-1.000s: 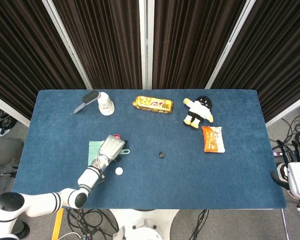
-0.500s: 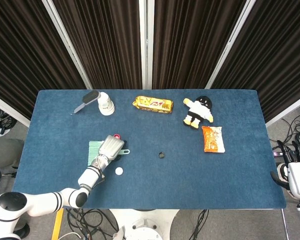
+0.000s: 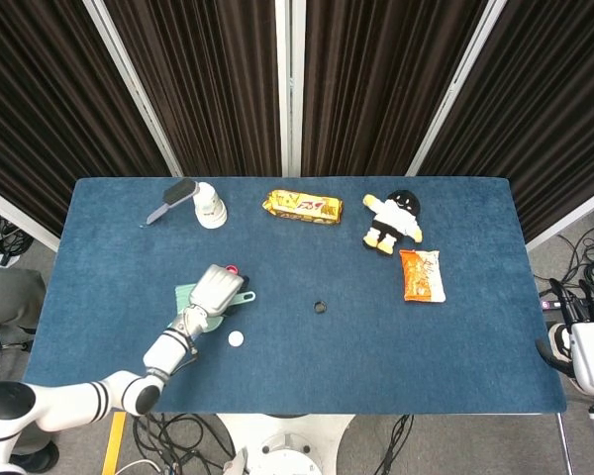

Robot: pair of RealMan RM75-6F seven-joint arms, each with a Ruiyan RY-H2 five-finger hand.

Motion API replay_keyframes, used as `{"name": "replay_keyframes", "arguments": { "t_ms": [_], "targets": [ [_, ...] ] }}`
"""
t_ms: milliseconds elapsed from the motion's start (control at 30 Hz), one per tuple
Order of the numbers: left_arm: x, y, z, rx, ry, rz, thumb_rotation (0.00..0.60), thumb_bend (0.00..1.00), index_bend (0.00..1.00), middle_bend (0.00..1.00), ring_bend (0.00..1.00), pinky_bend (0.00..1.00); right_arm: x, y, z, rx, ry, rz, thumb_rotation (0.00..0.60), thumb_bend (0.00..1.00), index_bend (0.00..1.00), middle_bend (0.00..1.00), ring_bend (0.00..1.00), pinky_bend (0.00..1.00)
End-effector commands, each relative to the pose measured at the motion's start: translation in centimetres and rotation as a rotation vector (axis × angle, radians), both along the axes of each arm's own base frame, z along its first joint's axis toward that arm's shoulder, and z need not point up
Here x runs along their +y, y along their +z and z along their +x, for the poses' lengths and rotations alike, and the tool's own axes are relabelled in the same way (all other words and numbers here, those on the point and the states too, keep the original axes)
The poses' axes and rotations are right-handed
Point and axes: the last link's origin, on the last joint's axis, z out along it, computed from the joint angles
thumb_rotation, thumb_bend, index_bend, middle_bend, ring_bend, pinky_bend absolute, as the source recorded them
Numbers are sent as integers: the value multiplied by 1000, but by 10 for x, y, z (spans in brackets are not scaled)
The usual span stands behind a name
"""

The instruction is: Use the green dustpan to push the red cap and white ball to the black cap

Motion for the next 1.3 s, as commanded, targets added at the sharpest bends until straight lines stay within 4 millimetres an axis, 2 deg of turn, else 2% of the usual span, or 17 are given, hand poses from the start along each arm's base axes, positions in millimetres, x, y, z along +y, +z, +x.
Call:
{"name": "replay_keyframes", "arguments": {
  "t_ms": [33,300,467,633,800,1067,1300],
  "targets": [
    [-3,15,-10,-81,16,5,600,361,492,598,634,856,1,1,1,0,1,-1,600,149,37,209,6,109],
    [3,47,-27,-305,22,19,600,392,507,627,634,857,2,2,5,4,12,-4,600,149,37,210,6,110],
    [22,64,-37,-341,-52,64,600,394,517,629,634,857,4,1,9,8,22,-3,600,149,37,209,6,110],
    [40,73,-43,-355,-90,86,600,394,518,629,634,858,6,3,10,9,18,-10,600,150,37,209,6,110],
    [57,69,-48,-402,-82,81,586,393,526,629,634,859,8,5,12,14,17,-18,600,149,37,210,6,111],
    [79,51,-47,-494,-10,25,488,390,542,630,630,859,9,4,14,19,8,-20,600,149,37,209,7,111],
    [90,43,-39,-545,18,10,483,390,545,630,629,859,10,4,16,25,0,-26,600,150,37,210,7,110]
  ]
}}
